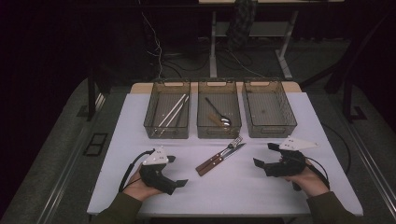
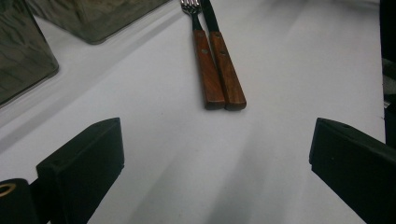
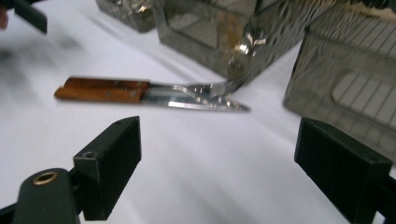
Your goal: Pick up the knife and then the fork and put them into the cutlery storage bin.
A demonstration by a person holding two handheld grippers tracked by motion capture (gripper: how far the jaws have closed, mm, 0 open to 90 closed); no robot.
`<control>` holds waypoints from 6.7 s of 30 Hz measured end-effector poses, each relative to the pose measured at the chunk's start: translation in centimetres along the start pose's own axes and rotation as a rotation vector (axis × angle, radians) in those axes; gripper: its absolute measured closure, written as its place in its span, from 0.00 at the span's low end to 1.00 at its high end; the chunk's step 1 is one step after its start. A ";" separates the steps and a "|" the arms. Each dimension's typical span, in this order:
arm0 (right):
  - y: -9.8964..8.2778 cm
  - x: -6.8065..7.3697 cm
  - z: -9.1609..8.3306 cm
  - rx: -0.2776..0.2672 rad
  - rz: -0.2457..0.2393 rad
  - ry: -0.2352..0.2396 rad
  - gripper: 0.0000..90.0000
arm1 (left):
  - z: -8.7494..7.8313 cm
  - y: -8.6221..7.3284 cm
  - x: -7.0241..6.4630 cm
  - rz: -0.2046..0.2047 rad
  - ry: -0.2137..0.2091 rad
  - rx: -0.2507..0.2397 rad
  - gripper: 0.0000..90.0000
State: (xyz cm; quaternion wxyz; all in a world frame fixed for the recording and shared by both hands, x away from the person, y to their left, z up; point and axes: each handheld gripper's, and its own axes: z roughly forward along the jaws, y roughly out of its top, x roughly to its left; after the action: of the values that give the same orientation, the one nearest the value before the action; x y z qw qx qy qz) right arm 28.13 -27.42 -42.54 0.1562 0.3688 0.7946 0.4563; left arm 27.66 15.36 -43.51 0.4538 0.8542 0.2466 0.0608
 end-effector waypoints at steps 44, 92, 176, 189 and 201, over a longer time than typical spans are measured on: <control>-2.6 0.2 -1.8 0.026 0.017 -0.023 0.16 | 12.7 8.7 1.5 -0.021 0.070 0.144 0.99; -2.6 0.1 -1.8 0.033 0.014 -0.033 0.16 | 12.4 7.8 -1.6 0.121 -0.044 0.165 0.85; 5.7 2.6 4.9 -0.125 0.303 0.331 0.86 | 7.6 9.7 -4.2 0.098 0.040 -0.112 0.85; 6.3 3.7 4.4 -0.129 0.214 0.339 0.98 | 8.1 9.5 -4.3 0.127 0.006 -0.105 0.82; 6.6 2.2 2.6 -0.142 0.188 0.259 0.98 | 6.1 7.8 -2.7 0.140 -0.039 -0.054 0.51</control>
State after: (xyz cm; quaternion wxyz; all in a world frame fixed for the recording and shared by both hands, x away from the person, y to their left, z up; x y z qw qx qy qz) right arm 31.05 -22.23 -38.19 0.0348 0.3676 0.7357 0.5678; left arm 30.15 5.83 -40.46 0.4761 0.8577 0.1756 0.0824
